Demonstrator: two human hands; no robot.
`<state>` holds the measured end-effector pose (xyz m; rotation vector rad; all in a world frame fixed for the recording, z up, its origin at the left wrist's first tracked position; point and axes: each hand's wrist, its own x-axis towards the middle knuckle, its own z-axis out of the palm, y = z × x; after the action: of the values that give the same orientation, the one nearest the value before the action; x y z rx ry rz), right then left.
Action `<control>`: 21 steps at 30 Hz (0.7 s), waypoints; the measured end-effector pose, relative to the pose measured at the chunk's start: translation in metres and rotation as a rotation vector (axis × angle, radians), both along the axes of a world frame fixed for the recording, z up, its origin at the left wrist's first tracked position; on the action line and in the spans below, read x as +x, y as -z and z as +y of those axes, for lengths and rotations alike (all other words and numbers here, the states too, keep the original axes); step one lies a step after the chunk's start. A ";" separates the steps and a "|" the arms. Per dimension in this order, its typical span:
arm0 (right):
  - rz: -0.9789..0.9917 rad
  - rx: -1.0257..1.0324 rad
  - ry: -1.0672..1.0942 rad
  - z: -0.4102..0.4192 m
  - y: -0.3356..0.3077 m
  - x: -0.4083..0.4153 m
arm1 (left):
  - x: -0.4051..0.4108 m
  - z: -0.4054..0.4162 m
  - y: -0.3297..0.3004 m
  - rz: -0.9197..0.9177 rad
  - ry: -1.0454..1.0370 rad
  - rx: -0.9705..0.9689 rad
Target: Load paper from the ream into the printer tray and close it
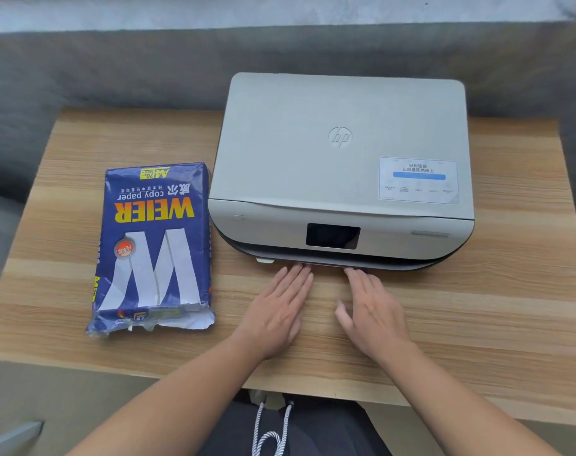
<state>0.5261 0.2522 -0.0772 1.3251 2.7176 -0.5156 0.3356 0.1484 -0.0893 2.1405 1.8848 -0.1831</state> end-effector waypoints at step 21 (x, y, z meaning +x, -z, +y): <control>0.113 0.129 -0.403 -0.050 0.016 -0.002 | -0.060 -0.111 -0.048 0.098 -0.113 0.029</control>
<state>0.5240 0.2022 -0.0934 0.7493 3.0411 -0.3914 0.2753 0.0376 -0.0414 2.0708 2.0695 -0.2416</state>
